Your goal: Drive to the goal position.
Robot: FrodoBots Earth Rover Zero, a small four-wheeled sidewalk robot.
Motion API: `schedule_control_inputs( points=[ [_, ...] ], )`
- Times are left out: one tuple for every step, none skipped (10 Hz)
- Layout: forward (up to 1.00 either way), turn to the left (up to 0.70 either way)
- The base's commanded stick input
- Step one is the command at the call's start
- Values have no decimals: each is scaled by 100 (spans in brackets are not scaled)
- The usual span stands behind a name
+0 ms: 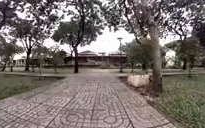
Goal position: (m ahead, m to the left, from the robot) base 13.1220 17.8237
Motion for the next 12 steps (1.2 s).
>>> schedule_control_inputs(
  points=[
    [50,0],
    [50,27],
    [50,21],
    [50,1],
    [50,0],
    [50,0],
    [50,0],
    [50,0],
    [50,0],
    [50,0],
    [50,0],
    [50,0]
  ],
)
